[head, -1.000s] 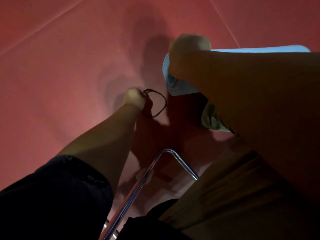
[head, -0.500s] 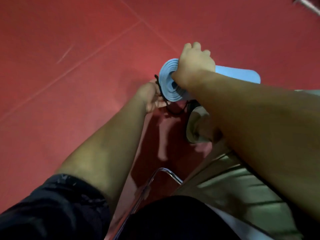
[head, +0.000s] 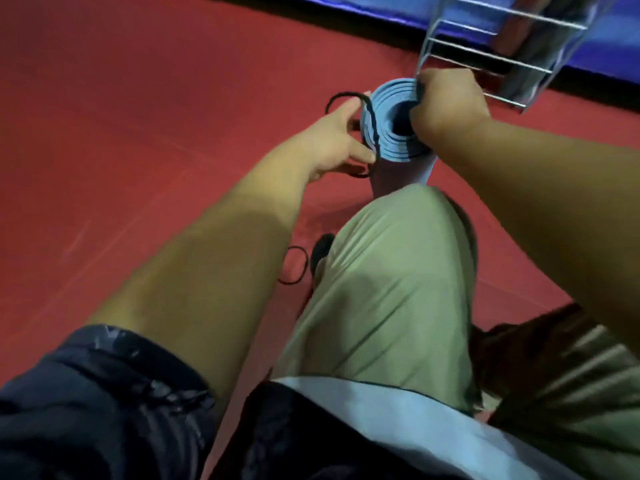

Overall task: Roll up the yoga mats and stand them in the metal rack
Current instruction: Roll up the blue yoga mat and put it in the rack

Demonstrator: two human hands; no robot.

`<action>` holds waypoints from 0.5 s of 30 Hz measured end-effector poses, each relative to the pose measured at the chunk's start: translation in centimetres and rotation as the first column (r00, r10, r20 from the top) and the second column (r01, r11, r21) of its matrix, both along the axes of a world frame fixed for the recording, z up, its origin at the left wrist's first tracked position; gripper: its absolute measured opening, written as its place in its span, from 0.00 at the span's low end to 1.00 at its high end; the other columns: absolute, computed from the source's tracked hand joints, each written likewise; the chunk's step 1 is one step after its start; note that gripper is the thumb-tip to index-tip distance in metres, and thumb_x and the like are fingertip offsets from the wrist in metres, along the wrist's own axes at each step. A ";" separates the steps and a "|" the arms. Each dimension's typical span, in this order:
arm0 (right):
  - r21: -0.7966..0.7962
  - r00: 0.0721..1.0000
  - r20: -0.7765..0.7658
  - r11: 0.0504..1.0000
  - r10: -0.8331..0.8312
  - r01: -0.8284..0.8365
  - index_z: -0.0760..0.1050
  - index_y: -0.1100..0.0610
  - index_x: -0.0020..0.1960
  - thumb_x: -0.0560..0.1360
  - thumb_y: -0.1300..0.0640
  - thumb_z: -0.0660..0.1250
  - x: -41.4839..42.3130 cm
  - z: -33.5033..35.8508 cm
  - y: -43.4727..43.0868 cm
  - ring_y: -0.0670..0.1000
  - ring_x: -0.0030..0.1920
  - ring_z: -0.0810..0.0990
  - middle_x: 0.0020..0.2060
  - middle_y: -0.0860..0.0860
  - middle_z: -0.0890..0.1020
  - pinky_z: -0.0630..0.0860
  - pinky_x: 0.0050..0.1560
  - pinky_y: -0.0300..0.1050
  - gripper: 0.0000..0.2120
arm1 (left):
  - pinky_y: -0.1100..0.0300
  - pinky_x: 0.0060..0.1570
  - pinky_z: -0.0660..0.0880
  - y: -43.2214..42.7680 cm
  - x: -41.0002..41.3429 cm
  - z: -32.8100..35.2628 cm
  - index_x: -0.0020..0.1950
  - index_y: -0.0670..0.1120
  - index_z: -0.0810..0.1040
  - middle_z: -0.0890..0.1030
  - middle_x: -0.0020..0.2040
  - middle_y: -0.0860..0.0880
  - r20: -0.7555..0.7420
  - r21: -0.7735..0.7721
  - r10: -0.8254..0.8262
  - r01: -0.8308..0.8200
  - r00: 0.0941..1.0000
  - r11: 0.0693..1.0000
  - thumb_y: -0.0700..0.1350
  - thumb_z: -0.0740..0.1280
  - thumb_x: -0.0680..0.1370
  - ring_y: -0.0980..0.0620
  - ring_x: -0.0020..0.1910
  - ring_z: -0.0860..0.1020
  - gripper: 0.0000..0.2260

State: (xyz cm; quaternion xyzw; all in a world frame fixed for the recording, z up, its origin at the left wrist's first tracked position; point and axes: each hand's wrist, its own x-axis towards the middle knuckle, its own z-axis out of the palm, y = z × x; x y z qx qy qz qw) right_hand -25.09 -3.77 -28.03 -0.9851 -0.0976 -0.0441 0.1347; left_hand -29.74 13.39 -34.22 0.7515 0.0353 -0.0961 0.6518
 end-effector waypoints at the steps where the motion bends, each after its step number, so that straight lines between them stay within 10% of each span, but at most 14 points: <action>1: 0.032 1.000 0.005 0.999 -0.029 0.029 0.81 0.59 0.60 0.75 0.60 0.67 0.3 0.2 -1.6 0.69 0.58 0.82 0.57 0.66 0.83 0.80 0.61 0.58 0.14 | 0.44 0.50 0.86 -1.3 0.8 1.3 0.84 0.57 0.61 0.80 0.65 0.52 0.027 0.098 -0.053 0.050 0.998 0.994 0.26 0.74 0.73 0.47 0.48 0.85 0.47; 7: 0.234 0.984 0.002 0.957 -0.178 0.173 0.81 0.53 0.49 0.70 0.59 0.64 1.0 1.6 -9.8 0.64 0.52 0.83 0.48 0.59 0.85 0.76 0.49 0.48 0.10 | 0.64 0.60 0.80 -8.8 5.3 5.7 0.81 0.47 0.62 0.77 0.69 0.50 0.126 0.550 -0.371 0.246 0.920 0.798 0.49 0.89 0.62 0.56 0.60 0.80 0.54; 9: 0.295 0.974 0.017 0.932 -0.226 0.211 0.85 0.52 0.53 0.68 0.57 0.63 1.0 2.1 -12.0 0.63 0.50 0.85 0.48 0.56 0.87 0.82 0.50 0.52 0.18 | 0.53 0.75 0.72 -11.2 6.3 6.0 0.83 0.48 0.60 0.71 0.75 0.47 0.146 0.668 -0.405 0.212 0.902 0.713 0.62 0.88 0.55 0.49 0.72 0.73 0.64; 15: 0.416 0.933 -0.055 0.841 -0.356 0.345 0.85 0.41 0.62 0.69 0.55 0.66 0.9 2.8 -17.5 0.59 0.54 0.87 0.57 0.47 0.88 0.86 0.53 0.59 0.24 | 0.59 0.80 0.59 -17.1 7.6 6.3 0.88 0.53 0.45 0.54 0.85 0.49 0.216 0.676 -0.498 0.239 0.840 0.697 0.61 0.88 0.59 0.53 0.83 0.58 0.70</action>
